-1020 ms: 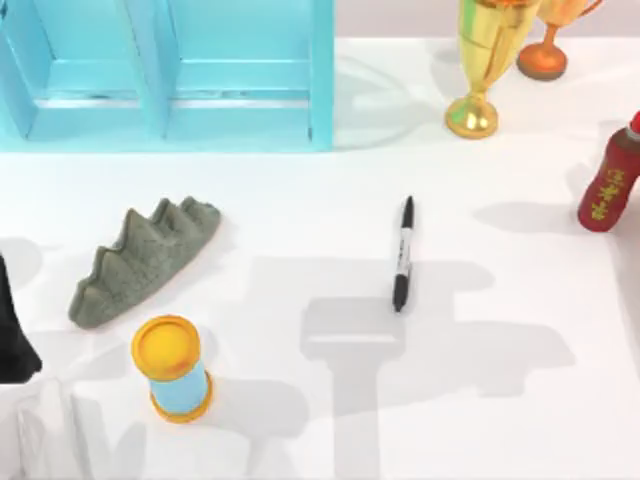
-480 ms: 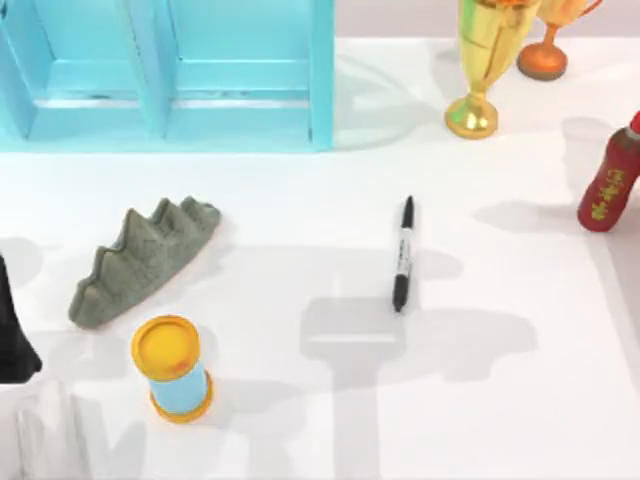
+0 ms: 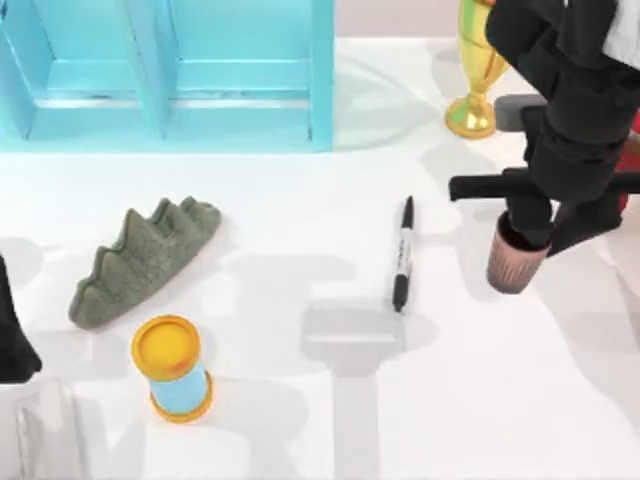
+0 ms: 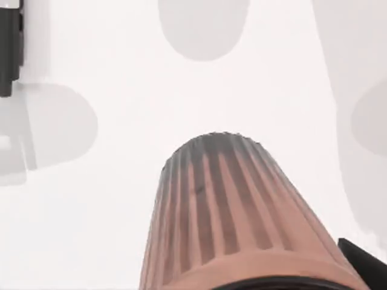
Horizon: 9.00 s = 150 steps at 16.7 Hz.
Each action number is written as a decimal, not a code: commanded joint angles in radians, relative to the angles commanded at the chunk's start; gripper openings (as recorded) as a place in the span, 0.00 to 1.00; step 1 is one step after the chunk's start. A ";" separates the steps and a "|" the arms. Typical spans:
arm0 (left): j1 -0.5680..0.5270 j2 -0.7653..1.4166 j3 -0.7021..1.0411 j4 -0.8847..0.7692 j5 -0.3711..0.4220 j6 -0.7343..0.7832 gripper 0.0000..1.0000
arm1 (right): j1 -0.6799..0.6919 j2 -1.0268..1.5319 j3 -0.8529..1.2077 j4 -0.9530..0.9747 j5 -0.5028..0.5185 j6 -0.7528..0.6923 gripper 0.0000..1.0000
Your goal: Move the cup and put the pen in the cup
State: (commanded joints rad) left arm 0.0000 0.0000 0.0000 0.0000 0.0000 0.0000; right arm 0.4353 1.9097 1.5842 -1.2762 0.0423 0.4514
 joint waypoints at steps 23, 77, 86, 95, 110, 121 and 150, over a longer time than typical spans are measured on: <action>0.000 0.000 0.000 0.000 0.000 0.000 1.00 | 0.054 0.052 -0.143 0.194 0.005 0.054 0.45; 0.000 0.000 0.000 0.000 0.000 0.000 1.00 | 0.172 0.867 1.304 -0.546 0.093 0.343 1.00; 0.000 0.000 0.000 0.000 0.000 0.000 1.00 | 0.171 0.958 1.407 -0.527 0.093 0.344 1.00; 0.000 0.000 0.000 0.000 0.000 0.000 1.00 | 0.164 0.878 1.127 -0.358 0.098 0.336 1.00; 0.000 0.000 0.000 0.000 0.000 0.000 1.00 | 0.151 0.699 0.588 0.004 0.097 0.323 1.00; 0.000 0.000 0.000 0.000 0.000 0.000 1.00 | 0.151 0.689 0.558 0.024 0.097 0.322 0.77; 0.000 0.000 0.000 0.000 0.000 0.000 1.00 | 0.210 0.479 0.474 -0.001 0.057 0.395 0.00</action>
State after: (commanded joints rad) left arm 0.0000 0.0000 0.0000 0.0000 0.0000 0.0000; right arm 0.6457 2.3890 2.0578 -1.2773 0.0990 0.8460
